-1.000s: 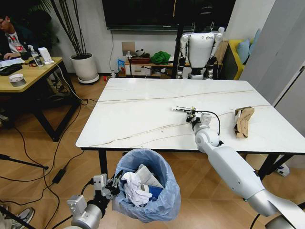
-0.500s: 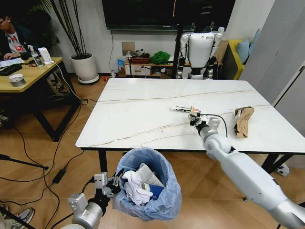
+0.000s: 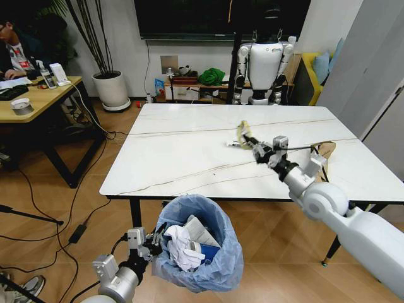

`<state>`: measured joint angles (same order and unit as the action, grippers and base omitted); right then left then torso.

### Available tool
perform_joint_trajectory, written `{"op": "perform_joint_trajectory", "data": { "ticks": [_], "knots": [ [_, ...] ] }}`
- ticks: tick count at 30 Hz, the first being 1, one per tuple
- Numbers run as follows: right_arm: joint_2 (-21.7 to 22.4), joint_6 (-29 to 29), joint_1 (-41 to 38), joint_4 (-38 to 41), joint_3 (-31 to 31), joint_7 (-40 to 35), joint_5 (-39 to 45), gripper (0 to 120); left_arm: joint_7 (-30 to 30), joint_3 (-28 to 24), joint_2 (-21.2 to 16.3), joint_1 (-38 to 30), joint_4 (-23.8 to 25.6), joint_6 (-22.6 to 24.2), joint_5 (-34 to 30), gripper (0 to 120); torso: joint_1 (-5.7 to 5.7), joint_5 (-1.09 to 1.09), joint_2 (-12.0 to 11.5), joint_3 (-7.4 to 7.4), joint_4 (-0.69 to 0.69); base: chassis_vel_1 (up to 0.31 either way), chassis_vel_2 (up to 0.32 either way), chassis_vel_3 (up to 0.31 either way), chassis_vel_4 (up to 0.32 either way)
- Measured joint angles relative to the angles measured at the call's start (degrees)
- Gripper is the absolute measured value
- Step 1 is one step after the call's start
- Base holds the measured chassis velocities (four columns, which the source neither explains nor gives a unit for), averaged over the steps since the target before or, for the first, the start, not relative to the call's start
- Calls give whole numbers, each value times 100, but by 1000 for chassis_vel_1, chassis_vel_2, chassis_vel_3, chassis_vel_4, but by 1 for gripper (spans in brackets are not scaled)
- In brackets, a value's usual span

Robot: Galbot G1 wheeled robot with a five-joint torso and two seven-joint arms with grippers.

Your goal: Pick up the trash bin and place the trash from the table into it.

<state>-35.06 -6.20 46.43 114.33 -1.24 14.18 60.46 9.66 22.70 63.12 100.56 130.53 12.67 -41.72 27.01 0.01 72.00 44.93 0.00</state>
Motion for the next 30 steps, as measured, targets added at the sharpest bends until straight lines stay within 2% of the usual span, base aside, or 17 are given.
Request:
{"op": "perform_joint_trajectory", "data": {
  "ticks": [6, 11, 18, 26, 27, 28, 30],
  "knots": [
    [437, 13, 196, 901, -295, 526, -15, 0, 1, 42, 38, 35, 71, 0, 42, 0, 0, -1, 0, 0, -1, 0, 0, 0, 0],
    [627, 86, 264, 1151, -732, 750, -364, 0, 0, 64, 99, 80, 106, -1, 98, 0, 0, -1, 0, 0, -1, 0, 0, 0, 0],
    [600, 160, 219, 1018, -1329, 898, -1024, 0, -4, 68, 176, 111, 139, -1, 150, 0, 1, -1, 0, 0, 0, 0, 0, 0, 0],
    [521, 105, 229, 720, -1461, 940, -1610, 0, -8, 71, 198, 161, 159, -1, 169, 0, 1, -1, 0, 1, 0, 0, 0, 0, 0],
    [499, 97, 244, 678, -1462, 948, -1650, 7, -8, 80, 197, 171, 163, -1, 171, 0, 1, -1, 0, 1, -1, 0, 0, 0, 0],
    [499, 97, 244, 678, -1462, 948, -1650, 7, -8, 80, 197, 171, 163, -1, 171, 0, 1, -1, 0, 1, -1, 0, 0, 0, 0],
    [462, 93, 250, 646, -1460, 952, -1667, 15, -8, 102, 198, 188, 177, -1, 173, 0, 1, -1, 0, 1, -1, 0, 0, 0, 0]
  ]
}}
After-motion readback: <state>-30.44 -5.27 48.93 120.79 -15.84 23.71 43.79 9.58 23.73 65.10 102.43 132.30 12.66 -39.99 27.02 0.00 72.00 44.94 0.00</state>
